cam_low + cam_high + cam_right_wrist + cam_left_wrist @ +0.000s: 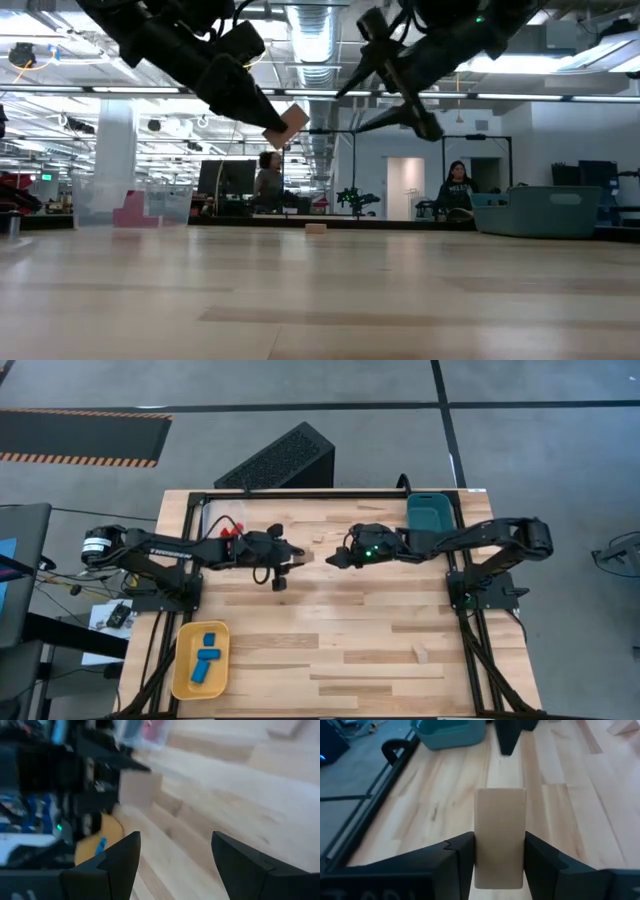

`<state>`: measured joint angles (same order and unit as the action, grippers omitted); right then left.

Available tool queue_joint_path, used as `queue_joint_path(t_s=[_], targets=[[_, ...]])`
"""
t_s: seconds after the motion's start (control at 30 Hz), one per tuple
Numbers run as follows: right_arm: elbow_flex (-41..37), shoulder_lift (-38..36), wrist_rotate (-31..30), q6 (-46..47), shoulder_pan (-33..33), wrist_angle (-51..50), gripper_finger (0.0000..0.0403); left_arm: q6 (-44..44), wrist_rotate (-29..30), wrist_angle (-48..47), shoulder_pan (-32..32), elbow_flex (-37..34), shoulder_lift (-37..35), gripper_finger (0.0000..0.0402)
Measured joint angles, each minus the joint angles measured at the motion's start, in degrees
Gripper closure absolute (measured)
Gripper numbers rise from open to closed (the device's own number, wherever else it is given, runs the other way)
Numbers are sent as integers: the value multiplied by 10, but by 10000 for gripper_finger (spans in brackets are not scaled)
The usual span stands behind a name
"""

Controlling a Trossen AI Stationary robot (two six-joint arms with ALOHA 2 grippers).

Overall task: Sort & place blocks by color
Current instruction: Put the middle brown block into the blue bin

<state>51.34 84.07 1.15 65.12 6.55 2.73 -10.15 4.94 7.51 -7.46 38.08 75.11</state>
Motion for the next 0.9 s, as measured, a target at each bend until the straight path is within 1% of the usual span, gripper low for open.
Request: queue_joint_path(t_s=[0.07,0.17,0.23,0.37,0.57,0.67,0.8,0.9], targets=[[0,11,-2,0,6,15,133,-10,0,1,-4,6,3,278],[0,17,-3,0,17,12,133,-12,-13,-1,-7,27,30,277],[2,25,-6,-3,22,25,133,-15,-23,6,-7,54,66,280],[0,25,-6,-6,26,21,133,-17,-27,-13,-6,116,139,284],[1,25,-7,-6,15,-5,133,-31,-36,-28,-4,197,206,283],[1,25,-16,-6,9,-26,133,-45,-40,-33,-4,223,217,283],[1,24,-36,-2,7,-34,136,-61,-48,-39,-4,238,217,283],[1,24,-39,5,7,-32,160,-62,-48,-44,-4,242,217,283]])
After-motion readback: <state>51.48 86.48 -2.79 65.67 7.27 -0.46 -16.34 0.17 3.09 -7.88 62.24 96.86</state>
